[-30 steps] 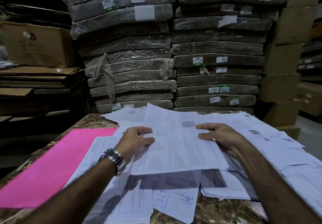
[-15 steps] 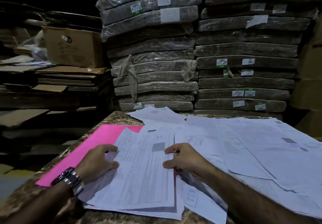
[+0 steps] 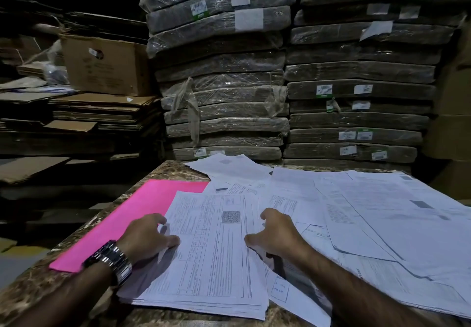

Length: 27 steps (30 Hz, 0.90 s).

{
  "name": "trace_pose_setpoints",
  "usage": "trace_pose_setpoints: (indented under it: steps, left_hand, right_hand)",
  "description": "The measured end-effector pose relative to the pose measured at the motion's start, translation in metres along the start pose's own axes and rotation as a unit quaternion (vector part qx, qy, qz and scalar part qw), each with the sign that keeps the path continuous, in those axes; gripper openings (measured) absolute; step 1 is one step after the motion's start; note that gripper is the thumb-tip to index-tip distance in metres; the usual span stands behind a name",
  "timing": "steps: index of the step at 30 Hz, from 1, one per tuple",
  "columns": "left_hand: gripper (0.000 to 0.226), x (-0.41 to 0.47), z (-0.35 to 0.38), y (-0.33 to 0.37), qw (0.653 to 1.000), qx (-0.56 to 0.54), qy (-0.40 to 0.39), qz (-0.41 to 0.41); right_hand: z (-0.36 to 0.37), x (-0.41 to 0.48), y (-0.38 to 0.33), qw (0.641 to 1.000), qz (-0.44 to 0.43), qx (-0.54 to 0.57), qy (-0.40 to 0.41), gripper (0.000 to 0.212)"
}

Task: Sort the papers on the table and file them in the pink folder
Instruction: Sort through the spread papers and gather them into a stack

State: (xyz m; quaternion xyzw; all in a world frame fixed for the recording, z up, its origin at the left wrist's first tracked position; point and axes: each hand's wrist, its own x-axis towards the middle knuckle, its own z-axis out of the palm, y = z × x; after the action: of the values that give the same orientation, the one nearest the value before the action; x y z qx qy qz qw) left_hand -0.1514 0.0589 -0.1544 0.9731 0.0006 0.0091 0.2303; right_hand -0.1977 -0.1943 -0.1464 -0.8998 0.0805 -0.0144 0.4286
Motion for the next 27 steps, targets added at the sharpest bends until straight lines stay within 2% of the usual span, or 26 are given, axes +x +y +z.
trace_pose_setpoints:
  steps: [4,7,17,20,23,27]
  left_hand:
    - [0.072,0.004,0.001,0.006,1.0,-0.008,-0.023,-0.01]
    - [0.074,0.005,0.004,0.009,1.0,0.009,-0.026,-0.007]
    - [0.069,0.011,0.003,0.006,0.996,-0.081,-0.034,-0.027]
    - [0.066,0.012,0.004,0.006,0.994,-0.1,-0.039,-0.027]
    - [0.062,0.012,0.006,0.005,0.992,-0.119,-0.041,-0.024]
    - [0.064,0.012,0.005,0.004,0.99,-0.134,-0.049,-0.023]
  right_hand:
    - [-0.006,0.002,-0.005,0.997,0.034,0.059,-0.037,0.039]
    - [-0.008,0.009,-0.009,0.988,0.079,0.107,-0.079,0.024]
    - [-0.013,0.021,-0.005,0.956,0.173,0.217,-0.098,0.022]
    - [-0.011,0.026,-0.007,0.953,0.187,0.218,-0.098,0.028]
    - [-0.007,0.025,-0.011,0.953,0.185,0.21,-0.113,0.011]
    - [0.0,0.024,-0.011,0.957,0.162,0.22,-0.093,0.01]
